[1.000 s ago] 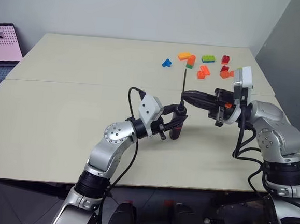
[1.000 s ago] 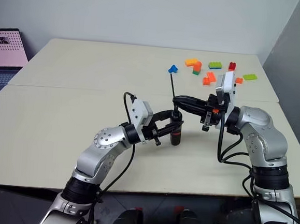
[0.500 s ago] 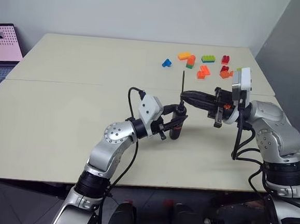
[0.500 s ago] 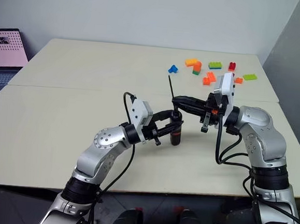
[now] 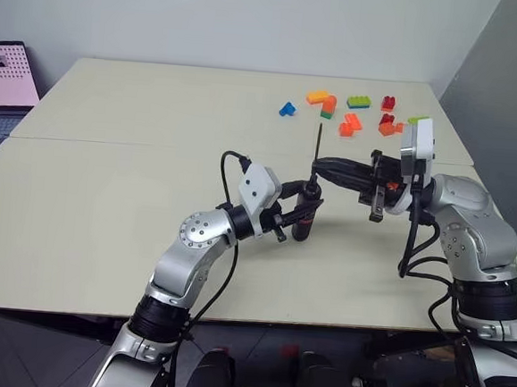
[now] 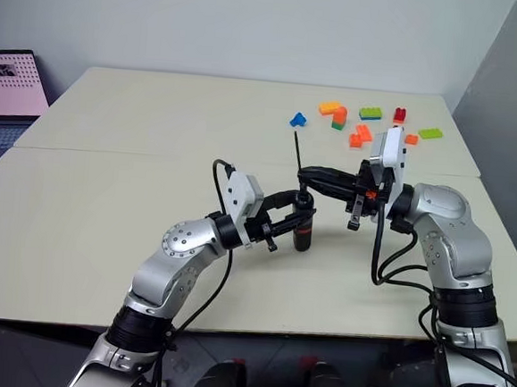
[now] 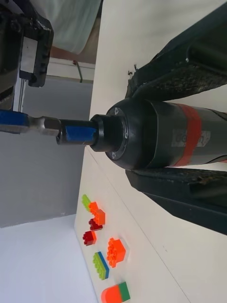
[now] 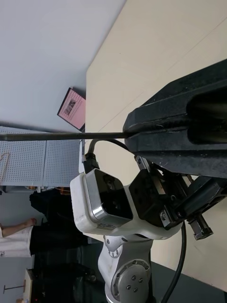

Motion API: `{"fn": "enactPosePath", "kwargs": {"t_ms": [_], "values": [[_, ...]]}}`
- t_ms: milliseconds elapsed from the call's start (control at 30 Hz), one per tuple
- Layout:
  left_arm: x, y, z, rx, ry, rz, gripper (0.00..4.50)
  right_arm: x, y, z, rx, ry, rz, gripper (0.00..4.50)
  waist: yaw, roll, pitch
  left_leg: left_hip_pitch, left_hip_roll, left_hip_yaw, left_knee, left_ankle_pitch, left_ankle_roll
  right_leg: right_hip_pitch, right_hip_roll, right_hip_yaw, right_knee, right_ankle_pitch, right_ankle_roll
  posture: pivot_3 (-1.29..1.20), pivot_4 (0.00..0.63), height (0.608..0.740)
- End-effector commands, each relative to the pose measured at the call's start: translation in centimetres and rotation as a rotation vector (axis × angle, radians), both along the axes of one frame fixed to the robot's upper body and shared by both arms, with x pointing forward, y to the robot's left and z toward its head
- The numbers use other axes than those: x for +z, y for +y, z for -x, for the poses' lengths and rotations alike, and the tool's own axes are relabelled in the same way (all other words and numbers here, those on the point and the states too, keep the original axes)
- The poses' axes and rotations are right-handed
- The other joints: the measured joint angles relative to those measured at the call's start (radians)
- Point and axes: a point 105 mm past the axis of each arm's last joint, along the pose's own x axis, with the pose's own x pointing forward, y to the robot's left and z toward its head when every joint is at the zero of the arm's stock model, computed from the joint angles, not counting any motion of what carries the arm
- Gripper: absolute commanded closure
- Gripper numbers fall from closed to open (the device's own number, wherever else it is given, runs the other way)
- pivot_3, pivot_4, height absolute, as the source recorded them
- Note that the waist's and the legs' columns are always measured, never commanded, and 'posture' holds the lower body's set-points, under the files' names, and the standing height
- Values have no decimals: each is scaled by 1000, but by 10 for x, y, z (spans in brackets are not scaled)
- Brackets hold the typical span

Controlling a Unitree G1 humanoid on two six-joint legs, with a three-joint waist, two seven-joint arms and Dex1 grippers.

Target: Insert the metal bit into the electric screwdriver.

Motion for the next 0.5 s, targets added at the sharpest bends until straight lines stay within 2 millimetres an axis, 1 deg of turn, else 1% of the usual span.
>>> {"fn": "enactPosePath", "kwargs": {"t_ms": [33, 333, 500], "values": [[4, -6, 7, -39, -22, 7, 2883, -20, -8, -10, -61, 84, 35, 4500, 0, 0, 0, 0, 0, 0, 0, 0, 0, 0, 0, 0, 0, 0, 0, 0, 150, 740], [4, -5, 7, -37, -24, 8, 2883, -14, -11, -9, -57, 93, 26, 4500, 0, 0, 0, 0, 0, 0, 0, 0, 0, 0, 0, 0, 0, 0, 0, 0, 150, 740], [4, -5, 7, -36, -22, 6, 2883, 4, -5, 4, 13, 107, -13, 4500, 0, 0, 0, 0, 0, 0, 0, 0, 0, 0, 0, 0, 0, 0, 0, 0, 150, 740]]}}
